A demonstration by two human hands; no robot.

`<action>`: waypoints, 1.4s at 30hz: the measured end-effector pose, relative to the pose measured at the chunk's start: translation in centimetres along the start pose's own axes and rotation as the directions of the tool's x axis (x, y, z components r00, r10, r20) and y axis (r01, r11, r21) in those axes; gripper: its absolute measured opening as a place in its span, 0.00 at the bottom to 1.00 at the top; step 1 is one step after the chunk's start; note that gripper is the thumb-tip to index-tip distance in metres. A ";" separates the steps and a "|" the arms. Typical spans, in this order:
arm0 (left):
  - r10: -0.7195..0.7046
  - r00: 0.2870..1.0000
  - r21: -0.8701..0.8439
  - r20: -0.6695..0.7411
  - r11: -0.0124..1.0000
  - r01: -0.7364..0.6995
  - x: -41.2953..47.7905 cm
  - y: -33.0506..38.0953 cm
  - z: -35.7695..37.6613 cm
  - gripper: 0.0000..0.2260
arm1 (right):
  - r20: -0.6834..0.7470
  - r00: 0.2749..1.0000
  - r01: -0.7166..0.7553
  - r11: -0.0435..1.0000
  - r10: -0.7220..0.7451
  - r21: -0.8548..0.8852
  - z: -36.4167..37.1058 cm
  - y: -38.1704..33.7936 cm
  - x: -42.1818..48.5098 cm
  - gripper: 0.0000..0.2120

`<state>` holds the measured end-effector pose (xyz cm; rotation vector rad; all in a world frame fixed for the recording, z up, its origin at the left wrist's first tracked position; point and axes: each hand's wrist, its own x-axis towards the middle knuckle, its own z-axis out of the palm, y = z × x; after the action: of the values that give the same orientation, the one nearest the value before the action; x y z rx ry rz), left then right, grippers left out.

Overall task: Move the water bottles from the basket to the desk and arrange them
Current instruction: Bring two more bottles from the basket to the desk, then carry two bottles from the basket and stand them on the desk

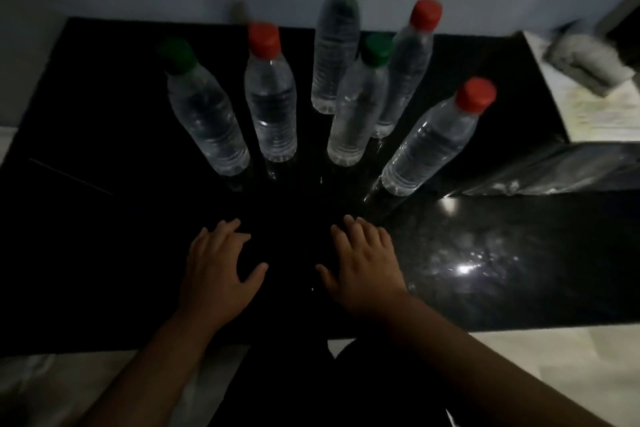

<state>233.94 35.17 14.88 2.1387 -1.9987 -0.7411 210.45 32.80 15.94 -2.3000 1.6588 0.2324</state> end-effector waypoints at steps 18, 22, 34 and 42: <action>0.458 0.803 -0.068 0.381 0.880 -0.470 6.4 16.3 -10.1 0.13 | -0.053 0.950 -0.276 0.908 0.307 0.316 -14.8 9.8 -8.9 0.15; 0.527 0.751 -0.026 0.398 0.824 -0.565 6.6 21.2 -9.4 0.17 | -0.076 0.915 -0.351 0.874 0.396 0.336 -14.8 12.5 -11.4 0.17; 0.610 0.667 -0.001 0.428 0.739 -0.674 2.8 37.3 -4.8 0.21 | -0.138 0.767 -0.513 0.728 0.627 0.455 -13.5 25.1 -22.3 0.20; 0.573 0.690 0.035 0.442 0.758 -0.651 1.1 49.9 -0.8 0.22 | -0.128 0.648 -0.605 0.610 0.750 0.511 -12.5 34.2 -31.9 0.21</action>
<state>189.17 27.92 35.72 1.2481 -2.8760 -0.9420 167.30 47.31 32.42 -1.3157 2.4292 -0.3711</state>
